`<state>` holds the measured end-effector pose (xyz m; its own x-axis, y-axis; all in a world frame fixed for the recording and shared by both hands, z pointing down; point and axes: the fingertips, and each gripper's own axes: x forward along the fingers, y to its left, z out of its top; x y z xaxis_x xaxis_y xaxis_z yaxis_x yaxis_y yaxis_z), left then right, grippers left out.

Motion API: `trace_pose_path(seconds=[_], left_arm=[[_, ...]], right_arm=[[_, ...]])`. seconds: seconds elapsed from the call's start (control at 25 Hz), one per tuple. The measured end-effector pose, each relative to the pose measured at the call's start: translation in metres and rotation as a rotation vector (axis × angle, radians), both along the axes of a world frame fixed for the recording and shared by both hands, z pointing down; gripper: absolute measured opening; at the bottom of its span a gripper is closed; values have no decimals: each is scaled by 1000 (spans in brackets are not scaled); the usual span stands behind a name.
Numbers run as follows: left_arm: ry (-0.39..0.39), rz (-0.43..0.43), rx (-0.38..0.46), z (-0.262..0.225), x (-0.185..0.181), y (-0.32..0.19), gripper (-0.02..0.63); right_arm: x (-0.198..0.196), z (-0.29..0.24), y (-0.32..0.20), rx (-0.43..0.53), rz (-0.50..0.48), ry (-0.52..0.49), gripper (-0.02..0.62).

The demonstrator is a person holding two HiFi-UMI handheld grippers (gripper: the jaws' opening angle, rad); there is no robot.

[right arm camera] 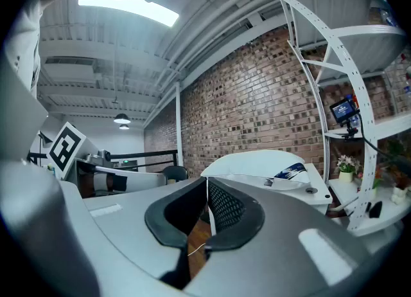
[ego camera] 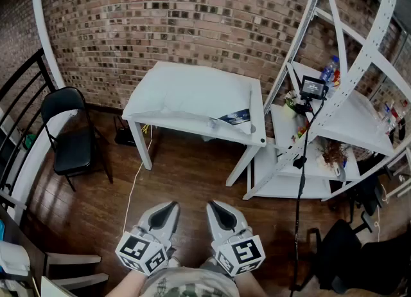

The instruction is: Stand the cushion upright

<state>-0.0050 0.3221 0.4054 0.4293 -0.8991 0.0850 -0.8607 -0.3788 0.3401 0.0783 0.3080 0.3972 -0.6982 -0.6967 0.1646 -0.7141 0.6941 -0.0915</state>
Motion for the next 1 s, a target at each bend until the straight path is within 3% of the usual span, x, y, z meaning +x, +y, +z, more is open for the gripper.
trace_pose_path(seconds=[0.44,0.68,1.0], left_arm=[[22,-102,-25,10,-63,-9,0],[12,-109,-47,17,-63,-50,0],[-4,-85,-20,4,-34,-139,0]], right_arm=[[-50,7,-27,-9,-62,29,6],[-42,14,-66,-16,-65,9,6],[-25,3,-146,11,-72,-12,8]])
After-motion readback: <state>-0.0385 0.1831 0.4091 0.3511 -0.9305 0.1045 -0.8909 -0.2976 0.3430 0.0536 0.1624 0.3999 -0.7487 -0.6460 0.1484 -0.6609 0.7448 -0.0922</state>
